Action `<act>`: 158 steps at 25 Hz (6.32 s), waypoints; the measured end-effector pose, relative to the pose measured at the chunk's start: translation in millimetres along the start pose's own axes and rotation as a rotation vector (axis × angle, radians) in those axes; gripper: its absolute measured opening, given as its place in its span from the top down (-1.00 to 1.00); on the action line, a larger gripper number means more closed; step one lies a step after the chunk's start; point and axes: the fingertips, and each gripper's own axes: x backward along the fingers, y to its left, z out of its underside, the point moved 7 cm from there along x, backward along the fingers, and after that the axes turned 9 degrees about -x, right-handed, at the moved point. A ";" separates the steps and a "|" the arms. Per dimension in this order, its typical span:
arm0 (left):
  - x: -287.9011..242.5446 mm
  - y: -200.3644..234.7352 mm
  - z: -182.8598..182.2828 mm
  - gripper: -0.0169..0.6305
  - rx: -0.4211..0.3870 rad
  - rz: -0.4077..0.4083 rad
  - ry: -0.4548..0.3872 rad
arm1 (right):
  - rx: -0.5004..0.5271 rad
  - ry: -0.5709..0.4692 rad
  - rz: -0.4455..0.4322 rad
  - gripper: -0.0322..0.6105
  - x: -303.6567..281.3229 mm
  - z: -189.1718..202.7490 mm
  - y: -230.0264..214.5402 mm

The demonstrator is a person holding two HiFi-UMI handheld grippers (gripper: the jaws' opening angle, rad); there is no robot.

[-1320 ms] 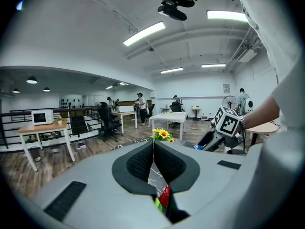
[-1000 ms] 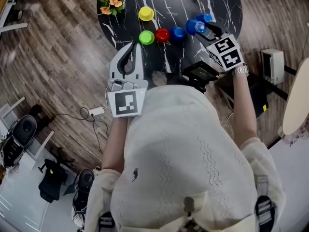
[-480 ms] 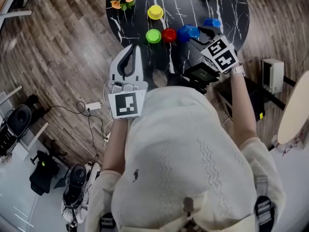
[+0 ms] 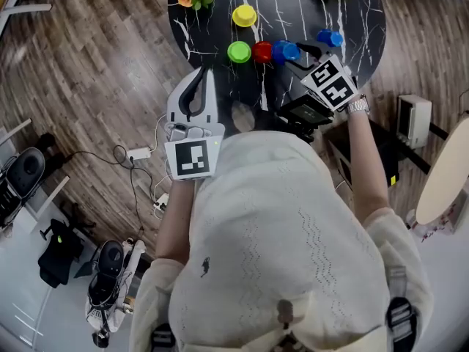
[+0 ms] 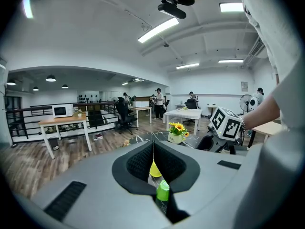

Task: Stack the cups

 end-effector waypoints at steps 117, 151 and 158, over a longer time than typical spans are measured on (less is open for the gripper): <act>-243.8 -19.2 122.3 0.22 -0.257 0.477 0.368 | -0.686 -0.780 0.401 0.87 206.6 -32.9 77.0; -210.6 4.6 98.7 0.27 -0.220 0.361 0.309 | -0.643 -0.783 0.361 0.87 204.7 -31.2 90.3; -185.0 8.0 82.8 0.28 -0.183 0.337 0.265 | -0.619 -0.781 0.332 0.87 204.2 -31.2 92.6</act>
